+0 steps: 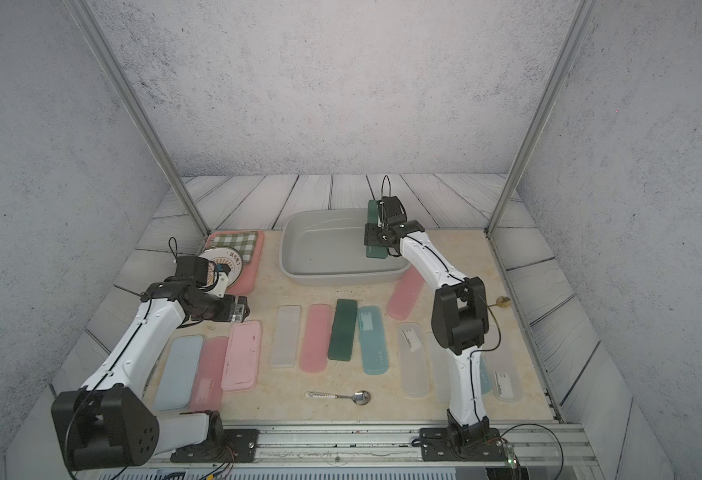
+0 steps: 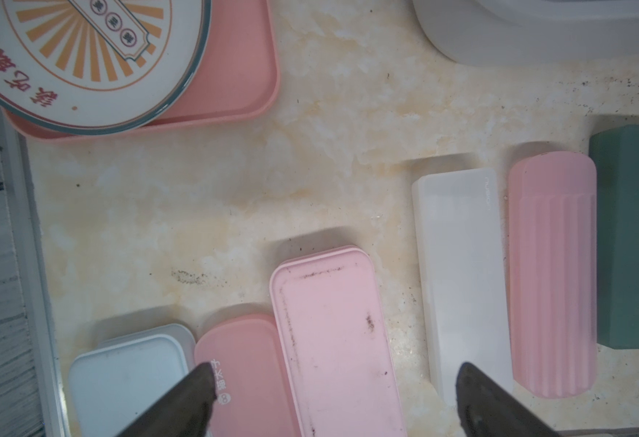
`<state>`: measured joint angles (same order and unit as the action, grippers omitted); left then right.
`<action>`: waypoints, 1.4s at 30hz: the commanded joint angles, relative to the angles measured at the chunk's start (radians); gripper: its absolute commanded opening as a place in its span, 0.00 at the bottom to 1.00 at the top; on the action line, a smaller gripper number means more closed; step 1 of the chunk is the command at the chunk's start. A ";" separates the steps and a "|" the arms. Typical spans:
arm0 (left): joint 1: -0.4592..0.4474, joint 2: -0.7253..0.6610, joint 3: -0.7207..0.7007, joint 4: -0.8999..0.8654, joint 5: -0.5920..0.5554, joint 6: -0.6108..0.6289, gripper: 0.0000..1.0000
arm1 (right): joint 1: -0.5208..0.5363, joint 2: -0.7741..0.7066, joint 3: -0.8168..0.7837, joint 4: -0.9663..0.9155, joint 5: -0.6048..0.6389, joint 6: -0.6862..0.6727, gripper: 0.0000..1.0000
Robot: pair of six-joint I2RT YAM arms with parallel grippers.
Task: Put the pencil case into the storage box
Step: Place the pencil case at the storage box, then pick up the pencil case from the center of the board.
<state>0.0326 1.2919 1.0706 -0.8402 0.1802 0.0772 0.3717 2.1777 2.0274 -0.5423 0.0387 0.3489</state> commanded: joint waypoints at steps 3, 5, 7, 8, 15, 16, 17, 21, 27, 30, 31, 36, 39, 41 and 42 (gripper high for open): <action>0.004 0.007 -0.012 0.007 -0.012 -0.004 1.00 | -0.003 0.235 0.261 -0.150 0.117 -0.110 0.69; 0.003 0.012 -0.009 0.007 -0.017 -0.002 1.00 | -0.003 0.285 0.302 -0.172 0.161 -0.145 0.69; 0.004 0.012 -0.009 0.008 -0.020 -0.002 1.00 | -0.004 0.307 0.292 -0.161 0.201 -0.180 0.70; 0.004 0.012 -0.011 0.007 -0.018 -0.002 1.00 | -0.003 0.313 0.287 -0.157 0.210 -0.191 0.70; 0.004 0.020 -0.012 0.005 -0.018 -0.001 1.00 | -0.003 0.365 0.283 -0.148 0.216 -0.208 0.76; 0.003 0.020 -0.011 0.004 -0.016 -0.001 1.00 | -0.003 0.368 0.281 -0.143 0.216 -0.207 0.78; 0.004 0.021 -0.012 0.004 -0.015 -0.002 1.00 | -0.003 0.368 0.278 -0.138 0.215 -0.206 0.80; 0.003 0.024 -0.013 0.006 -0.016 0.000 1.00 | -0.002 0.355 0.263 -0.113 0.207 -0.202 0.87; 0.003 0.039 -0.018 0.033 -0.094 -0.075 1.00 | -0.002 0.195 0.182 -0.077 0.139 -0.158 0.95; 0.008 0.068 0.011 0.006 -0.195 -0.066 1.00 | -0.003 0.025 0.068 -0.021 0.003 -0.124 0.95; 0.013 0.070 0.013 0.001 -0.233 -0.037 1.00 | -0.003 -0.044 0.007 0.010 -0.052 -0.110 0.95; 0.117 0.054 0.000 -0.083 -0.264 0.177 1.00 | -0.004 -0.440 -0.494 0.357 -0.269 0.006 0.95; 0.300 0.039 -0.001 -0.166 -0.080 0.309 1.00 | -0.003 -0.629 -0.740 0.512 -0.321 0.077 0.95; 0.406 0.027 -0.024 -0.176 -0.036 0.378 0.99 | -0.002 -0.719 -0.832 0.527 -0.329 0.096 0.95; 0.451 0.022 -0.039 -0.179 -0.027 0.409 0.99 | -0.001 -0.761 -0.866 0.519 -0.331 0.098 0.95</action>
<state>0.3908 1.3464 1.0603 -0.9318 0.0631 0.3309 0.3714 1.4509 1.2633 -0.1089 -0.2214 0.3824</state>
